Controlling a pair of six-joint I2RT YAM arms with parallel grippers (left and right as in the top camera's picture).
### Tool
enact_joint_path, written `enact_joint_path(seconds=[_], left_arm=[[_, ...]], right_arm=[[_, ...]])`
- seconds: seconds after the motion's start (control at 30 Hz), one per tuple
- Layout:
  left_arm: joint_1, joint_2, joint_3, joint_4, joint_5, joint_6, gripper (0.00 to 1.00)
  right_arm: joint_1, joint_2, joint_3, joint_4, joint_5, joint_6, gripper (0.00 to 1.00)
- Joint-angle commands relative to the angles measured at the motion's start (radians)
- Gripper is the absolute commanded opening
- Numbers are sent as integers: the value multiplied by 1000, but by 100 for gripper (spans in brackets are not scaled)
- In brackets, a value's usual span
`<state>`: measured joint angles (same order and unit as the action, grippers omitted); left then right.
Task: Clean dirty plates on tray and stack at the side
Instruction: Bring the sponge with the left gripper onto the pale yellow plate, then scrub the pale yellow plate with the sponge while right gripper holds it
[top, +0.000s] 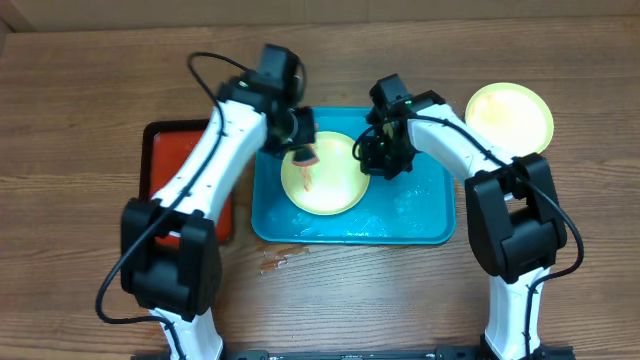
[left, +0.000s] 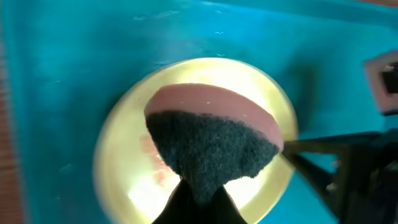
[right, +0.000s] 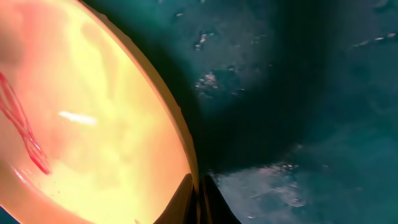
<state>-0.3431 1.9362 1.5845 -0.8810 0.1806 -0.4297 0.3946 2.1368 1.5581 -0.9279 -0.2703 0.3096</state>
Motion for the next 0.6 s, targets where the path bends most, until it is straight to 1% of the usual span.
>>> enact_joint_path(seconds=[0.0, 0.23, 0.3, 0.37, 0.43, 0.47, 0.57], left_arm=[[-41, 6, -61, 61, 19, -66, 4], [-86, 26, -160, 204, 19, -85, 4], [-89, 51, -175, 236, 19, -136, 4], [-89, 75, -175, 243, 19, -158, 4], [-89, 114, -175, 256, -31, -158, 4], [-89, 138, -175, 254, -94, -154, 4], [-87, 161, -175, 234, -215, -146, 4]], right_arm=[[12, 3, -3, 13, 39, 45, 4], [15, 13, -3, 64, 56, 88, 4], [17, 17, -3, 63, 56, 87, 4], [17, 18, -3, 60, 56, 88, 4], [17, 18, -3, 67, 56, 88, 4], [17, 18, -3, 66, 56, 88, 4], [17, 18, -3, 59, 60, 88, 4]])
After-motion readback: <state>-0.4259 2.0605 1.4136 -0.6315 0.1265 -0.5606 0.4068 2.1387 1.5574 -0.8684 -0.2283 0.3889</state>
